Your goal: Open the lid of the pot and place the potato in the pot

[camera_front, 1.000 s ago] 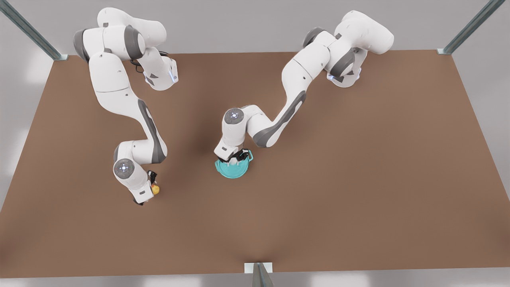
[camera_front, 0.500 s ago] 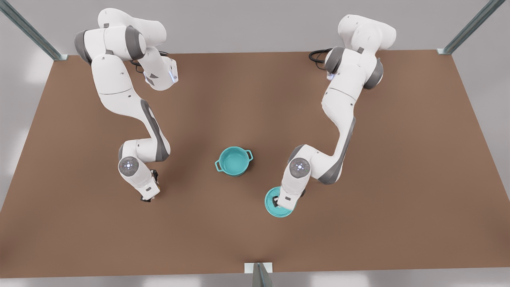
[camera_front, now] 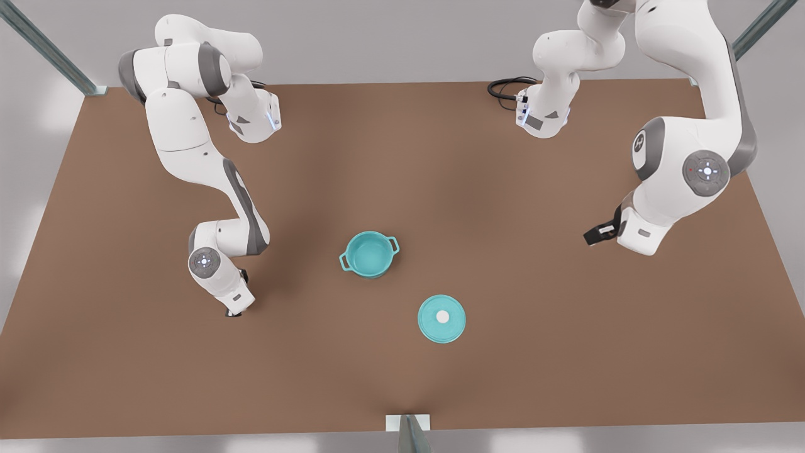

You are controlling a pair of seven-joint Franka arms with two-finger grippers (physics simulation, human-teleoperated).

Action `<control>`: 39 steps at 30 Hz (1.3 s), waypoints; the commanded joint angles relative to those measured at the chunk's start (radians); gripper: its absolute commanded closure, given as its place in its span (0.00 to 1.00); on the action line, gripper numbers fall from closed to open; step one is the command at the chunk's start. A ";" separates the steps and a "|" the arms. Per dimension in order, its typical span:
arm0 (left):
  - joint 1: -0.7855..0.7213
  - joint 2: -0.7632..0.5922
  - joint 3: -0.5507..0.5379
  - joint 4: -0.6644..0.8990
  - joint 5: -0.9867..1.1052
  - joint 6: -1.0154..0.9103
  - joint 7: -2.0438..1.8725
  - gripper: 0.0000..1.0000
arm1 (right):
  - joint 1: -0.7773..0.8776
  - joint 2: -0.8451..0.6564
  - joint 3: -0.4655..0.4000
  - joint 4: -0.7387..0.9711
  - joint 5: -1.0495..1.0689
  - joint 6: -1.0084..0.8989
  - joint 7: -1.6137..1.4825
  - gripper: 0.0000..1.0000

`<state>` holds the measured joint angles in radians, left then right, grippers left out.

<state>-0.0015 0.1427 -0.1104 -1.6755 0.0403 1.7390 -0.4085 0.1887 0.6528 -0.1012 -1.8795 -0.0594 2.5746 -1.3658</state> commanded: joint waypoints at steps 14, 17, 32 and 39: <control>-0.012 0.006 -0.012 0.005 0.007 -0.049 0.362 0.00 | 0.009 -0.222 0.144 -0.062 0.030 -0.254 0.054 0.50; -0.015 0.005 -0.023 0.007 0.007 -0.062 0.361 0.00 | 0.011 -0.274 0.236 -0.084 0.030 -0.306 0.178 0.50; -0.029 0.008 -0.025 0.008 0.010 -0.059 0.347 0.00 | 0.176 -0.108 0.411 0.131 0.029 -0.324 0.764 0.50; -0.034 0.008 -0.025 0.008 0.010 -0.056 0.346 0.00 | 0.204 -0.044 0.393 0.188 0.020 -0.320 0.800 0.17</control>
<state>-0.0358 0.1513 -0.1346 -1.6679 0.0494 1.6818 -0.0968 0.3919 0.6088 0.2920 -1.6936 -0.0375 2.2529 -0.8805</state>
